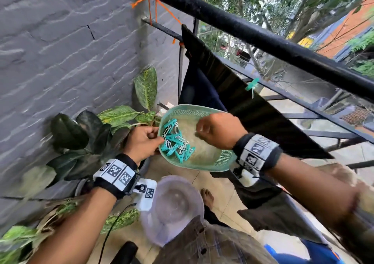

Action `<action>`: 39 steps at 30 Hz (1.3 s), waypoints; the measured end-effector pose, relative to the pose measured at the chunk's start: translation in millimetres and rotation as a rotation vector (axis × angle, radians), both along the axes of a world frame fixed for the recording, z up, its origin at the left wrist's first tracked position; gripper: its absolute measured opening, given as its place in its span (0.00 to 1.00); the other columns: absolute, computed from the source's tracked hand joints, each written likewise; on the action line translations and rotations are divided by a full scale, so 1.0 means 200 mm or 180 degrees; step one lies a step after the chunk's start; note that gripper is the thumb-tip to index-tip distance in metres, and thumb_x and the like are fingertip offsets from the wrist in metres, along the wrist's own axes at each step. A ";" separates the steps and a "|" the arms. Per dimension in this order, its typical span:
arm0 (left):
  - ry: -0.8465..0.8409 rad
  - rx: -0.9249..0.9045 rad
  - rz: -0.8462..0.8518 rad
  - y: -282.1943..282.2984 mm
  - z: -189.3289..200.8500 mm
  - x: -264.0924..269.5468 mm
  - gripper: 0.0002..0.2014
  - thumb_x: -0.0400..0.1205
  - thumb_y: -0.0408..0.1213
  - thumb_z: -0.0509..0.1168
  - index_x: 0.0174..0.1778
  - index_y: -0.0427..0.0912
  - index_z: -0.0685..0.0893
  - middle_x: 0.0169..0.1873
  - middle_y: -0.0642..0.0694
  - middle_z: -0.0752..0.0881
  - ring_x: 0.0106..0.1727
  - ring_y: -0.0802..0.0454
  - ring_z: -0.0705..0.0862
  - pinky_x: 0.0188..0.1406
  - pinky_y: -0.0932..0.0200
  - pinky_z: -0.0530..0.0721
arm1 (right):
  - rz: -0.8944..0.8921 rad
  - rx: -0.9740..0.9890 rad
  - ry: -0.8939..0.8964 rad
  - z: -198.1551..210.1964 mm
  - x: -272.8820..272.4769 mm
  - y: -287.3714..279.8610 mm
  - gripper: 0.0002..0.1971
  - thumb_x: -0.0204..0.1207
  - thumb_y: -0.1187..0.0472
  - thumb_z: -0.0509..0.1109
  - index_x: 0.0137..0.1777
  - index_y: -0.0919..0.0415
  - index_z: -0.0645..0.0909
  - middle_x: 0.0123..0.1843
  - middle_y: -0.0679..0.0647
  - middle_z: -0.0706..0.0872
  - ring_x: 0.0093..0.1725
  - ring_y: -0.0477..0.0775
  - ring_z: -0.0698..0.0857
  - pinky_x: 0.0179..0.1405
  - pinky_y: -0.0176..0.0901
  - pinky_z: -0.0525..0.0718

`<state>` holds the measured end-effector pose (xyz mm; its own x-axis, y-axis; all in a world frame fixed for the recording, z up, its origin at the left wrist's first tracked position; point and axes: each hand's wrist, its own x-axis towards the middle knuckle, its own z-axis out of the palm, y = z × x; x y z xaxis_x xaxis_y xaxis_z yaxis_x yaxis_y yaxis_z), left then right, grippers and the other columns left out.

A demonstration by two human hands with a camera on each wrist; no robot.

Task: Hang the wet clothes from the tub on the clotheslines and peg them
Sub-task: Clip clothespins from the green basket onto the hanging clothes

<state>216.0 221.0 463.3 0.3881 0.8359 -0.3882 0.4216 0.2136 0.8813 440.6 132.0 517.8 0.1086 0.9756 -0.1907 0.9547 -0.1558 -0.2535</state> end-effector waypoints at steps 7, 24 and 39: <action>-0.0051 -0.0305 -0.0224 -0.11 -0.06 -0.20 0.15 0.65 0.38 0.76 0.48 0.48 0.92 0.41 0.47 0.93 0.46 0.44 0.93 0.43 0.33 0.91 | 0.0299 -0.0705 -0.0060 -0.18 -0.36 0.01 0.15 0.72 0.43 0.72 0.57 0.43 0.85 0.50 0.47 0.89 0.53 0.56 0.87 0.51 0.47 0.84; -0.0148 -0.0281 -0.0664 -0.24 -0.11 -0.36 0.23 0.58 0.47 0.74 0.50 0.51 0.92 0.42 0.49 0.94 0.49 0.45 0.92 0.52 0.36 0.89 | 0.0296 -0.0893 -0.0346 -0.25 -0.62 -0.19 0.06 0.75 0.53 0.72 0.52 0.45 0.84 0.49 0.46 0.87 0.50 0.55 0.87 0.47 0.47 0.86; 0.0203 -0.0351 -0.0545 -0.23 -0.22 -0.24 0.24 0.51 0.52 0.73 0.44 0.53 0.91 0.40 0.52 0.93 0.47 0.47 0.92 0.48 0.39 0.90 | -0.0325 -0.0391 0.0495 -0.02 -0.16 -0.38 0.07 0.65 0.59 0.78 0.39 0.48 0.84 0.30 0.37 0.81 0.33 0.40 0.80 0.39 0.36 0.74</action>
